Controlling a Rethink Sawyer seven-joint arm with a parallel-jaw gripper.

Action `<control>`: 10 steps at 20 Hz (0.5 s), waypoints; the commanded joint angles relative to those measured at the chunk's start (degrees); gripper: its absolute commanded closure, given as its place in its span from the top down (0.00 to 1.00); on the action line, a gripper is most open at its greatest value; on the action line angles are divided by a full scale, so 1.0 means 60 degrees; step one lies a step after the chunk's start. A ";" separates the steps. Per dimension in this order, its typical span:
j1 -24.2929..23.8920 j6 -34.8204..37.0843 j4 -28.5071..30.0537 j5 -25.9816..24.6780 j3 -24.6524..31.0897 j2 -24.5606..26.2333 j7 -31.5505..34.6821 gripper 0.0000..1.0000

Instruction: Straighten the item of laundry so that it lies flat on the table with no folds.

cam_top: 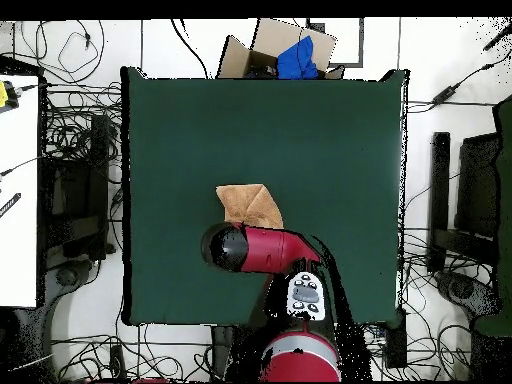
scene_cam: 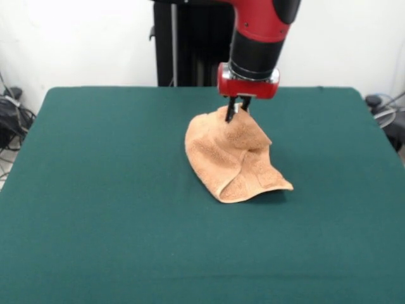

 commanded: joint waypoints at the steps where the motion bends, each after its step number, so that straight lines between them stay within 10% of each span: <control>1: -0.0166 -0.0559 0.0322 -0.0071 0.0287 0.0018 0.1571 0.00; 10: -0.0677 0.0846 0.0555 0.0027 0.0455 -0.0947 0.0961 0.00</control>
